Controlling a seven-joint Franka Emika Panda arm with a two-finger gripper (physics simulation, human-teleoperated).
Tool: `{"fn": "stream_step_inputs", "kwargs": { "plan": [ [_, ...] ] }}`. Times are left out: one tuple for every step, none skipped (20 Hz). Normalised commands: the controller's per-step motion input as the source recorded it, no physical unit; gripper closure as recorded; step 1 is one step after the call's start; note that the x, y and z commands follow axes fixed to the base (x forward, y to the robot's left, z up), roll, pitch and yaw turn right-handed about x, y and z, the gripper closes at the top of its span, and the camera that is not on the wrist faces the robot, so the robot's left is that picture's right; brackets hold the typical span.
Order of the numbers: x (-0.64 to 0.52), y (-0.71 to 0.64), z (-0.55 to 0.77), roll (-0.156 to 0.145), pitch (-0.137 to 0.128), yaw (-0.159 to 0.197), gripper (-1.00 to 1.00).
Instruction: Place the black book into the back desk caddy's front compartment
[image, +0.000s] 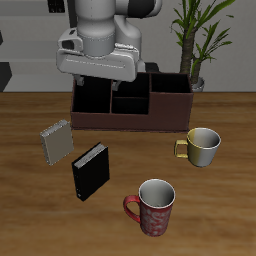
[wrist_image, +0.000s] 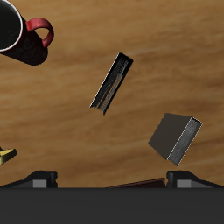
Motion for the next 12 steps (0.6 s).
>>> {"fn": "stream_step_inputs", "kwargs": {
  "plan": [
    [0.02, 0.10, -0.01, 0.000, 0.000, 0.000, -1.00],
    [0.24, -0.11, -0.01, -0.045, -0.002, -0.034, -1.00],
    [0.26, -0.15, -0.04, -0.035, 0.024, -0.121, -1.00],
    [0.23, 0.06, -0.09, -0.024, -0.034, 0.025, -1.00],
    [0.23, 0.04, -0.11, 0.028, 0.018, -0.038, -1.00],
    [0.15, 0.04, -0.05, -0.039, -0.051, -0.102, -1.00],
    [0.21, 0.25, 0.01, 0.054, -0.134, 0.055, -1.00],
    [0.24, -0.02, -0.09, 0.045, -0.097, -0.078, -1.00],
    [0.30, -0.04, -0.29, -0.076, 0.120, -0.139, -1.00],
    [0.15, 0.16, -0.10, 0.067, -0.028, 0.039, -1.00],
    [0.01, 0.04, -0.02, 0.000, 0.000, 0.000, -1.00],
    [0.42, 0.16, -0.30, 0.085, -0.140, -0.018, -1.00]
  ]
}}
